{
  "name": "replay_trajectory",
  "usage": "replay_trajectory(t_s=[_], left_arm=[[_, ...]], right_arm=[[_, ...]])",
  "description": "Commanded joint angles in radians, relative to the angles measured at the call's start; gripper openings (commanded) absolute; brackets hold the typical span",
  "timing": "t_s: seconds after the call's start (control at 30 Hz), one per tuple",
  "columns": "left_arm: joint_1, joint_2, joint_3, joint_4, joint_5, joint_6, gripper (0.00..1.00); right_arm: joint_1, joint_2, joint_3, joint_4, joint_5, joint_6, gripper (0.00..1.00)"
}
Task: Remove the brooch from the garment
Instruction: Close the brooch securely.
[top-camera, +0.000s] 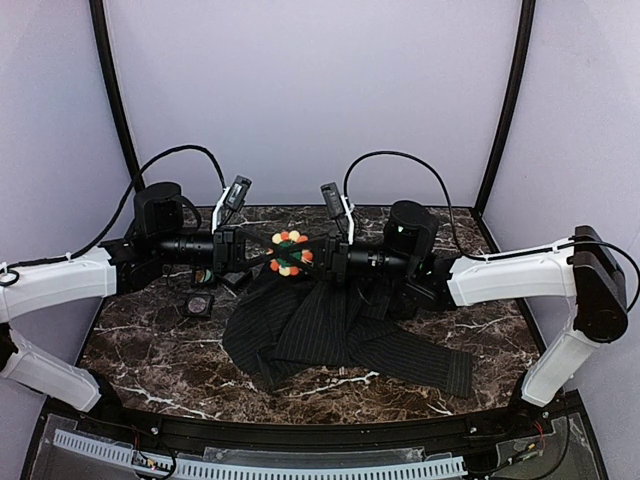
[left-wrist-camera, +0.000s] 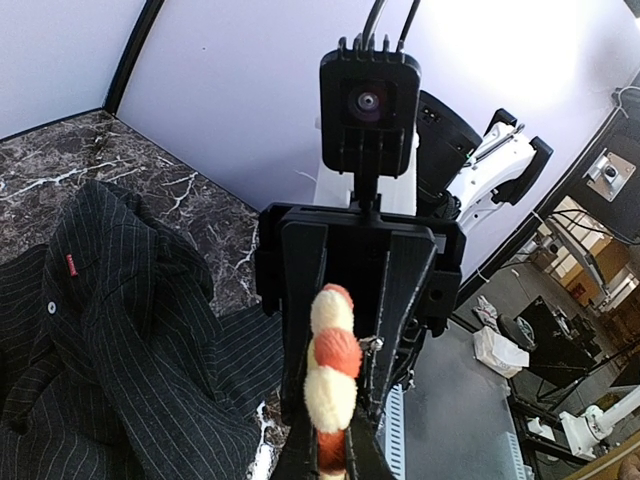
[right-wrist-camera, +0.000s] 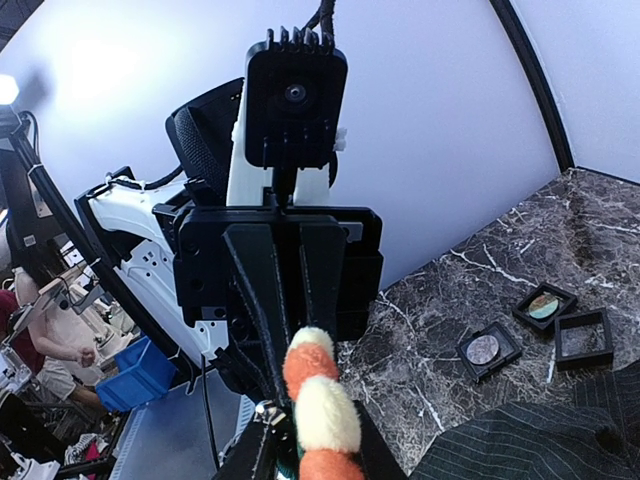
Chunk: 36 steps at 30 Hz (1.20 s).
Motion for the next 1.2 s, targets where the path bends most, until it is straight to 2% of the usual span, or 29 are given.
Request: replay_trajectory(t_s=[0.0, 0.5, 0.7, 1.17], left_arm=[[-0.004, -0.034, -0.003, -0.041, -0.041, 0.016, 0.01], [0.011, -0.045, 0.004, -0.099, -0.132, 0.029, 0.01], [0.019, -0.052, 0.001, -0.106, -0.154, 0.029, 0.01], [0.022, -0.050, -0.001, -0.088, -0.126, 0.020, 0.01]], right_arm=[[0.004, -0.017, -0.019, 0.042, 0.035, -0.004, 0.21], [0.004, -0.041, -0.047, 0.059, 0.058, 0.004, 0.21], [0.003, -0.050, -0.056, 0.059, 0.069, 0.005, 0.24], [0.003, -0.032, -0.043, 0.047, 0.060, 0.011, 0.23]])
